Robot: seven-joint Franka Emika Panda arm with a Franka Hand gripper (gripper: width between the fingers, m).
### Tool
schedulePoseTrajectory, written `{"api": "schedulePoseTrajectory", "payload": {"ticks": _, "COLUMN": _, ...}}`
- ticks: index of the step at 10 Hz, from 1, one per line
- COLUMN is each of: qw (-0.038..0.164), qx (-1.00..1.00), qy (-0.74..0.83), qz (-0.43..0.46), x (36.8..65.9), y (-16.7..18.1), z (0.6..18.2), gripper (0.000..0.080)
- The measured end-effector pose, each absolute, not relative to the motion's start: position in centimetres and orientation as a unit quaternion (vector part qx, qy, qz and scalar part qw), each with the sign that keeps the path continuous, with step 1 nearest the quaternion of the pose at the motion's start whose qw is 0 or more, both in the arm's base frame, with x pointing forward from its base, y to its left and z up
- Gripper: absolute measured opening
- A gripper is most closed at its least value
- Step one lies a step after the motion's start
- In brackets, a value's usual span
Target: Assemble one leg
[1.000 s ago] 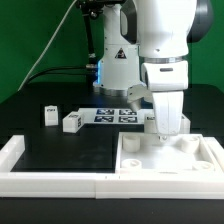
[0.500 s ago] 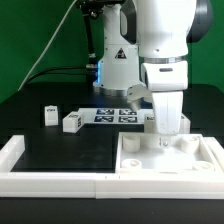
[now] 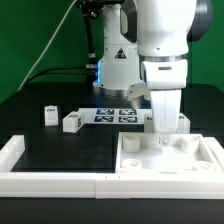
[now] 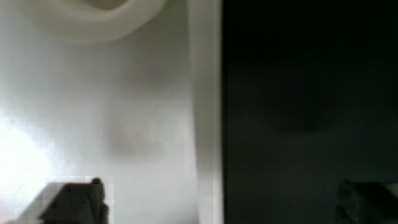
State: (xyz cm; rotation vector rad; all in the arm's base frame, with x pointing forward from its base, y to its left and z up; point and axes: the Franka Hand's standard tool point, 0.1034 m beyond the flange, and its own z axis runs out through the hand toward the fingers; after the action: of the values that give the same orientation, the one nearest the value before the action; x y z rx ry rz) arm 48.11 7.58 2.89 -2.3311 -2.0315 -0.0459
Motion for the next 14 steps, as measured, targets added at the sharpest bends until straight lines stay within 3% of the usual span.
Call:
{"api": "schedulePoseTrajectory", "payload": {"ticks": 4, "qw": 0.011, "qx": -0.792, "qy": -0.610, "qz": -0.014, "x": 45.5, "y": 8.5, "z": 5.6, "gripper": 0.0649}}
{"api": "schedulePoseTrajectory", "payload": {"ticks": 8, "qw": 0.015, "qx": -0.854, "qy": -0.520, "qz": -0.012, "x": 45.5, "y": 8.5, "z": 5.4, "gripper": 0.0649}}
{"api": "schedulePoseTrajectory", "payload": {"ticks": 14, "qw": 0.030, "qx": -0.986, "qy": -0.165, "qz": 0.007, "x": 43.0, "y": 10.8, "z": 4.6, "gripper": 0.0649}}
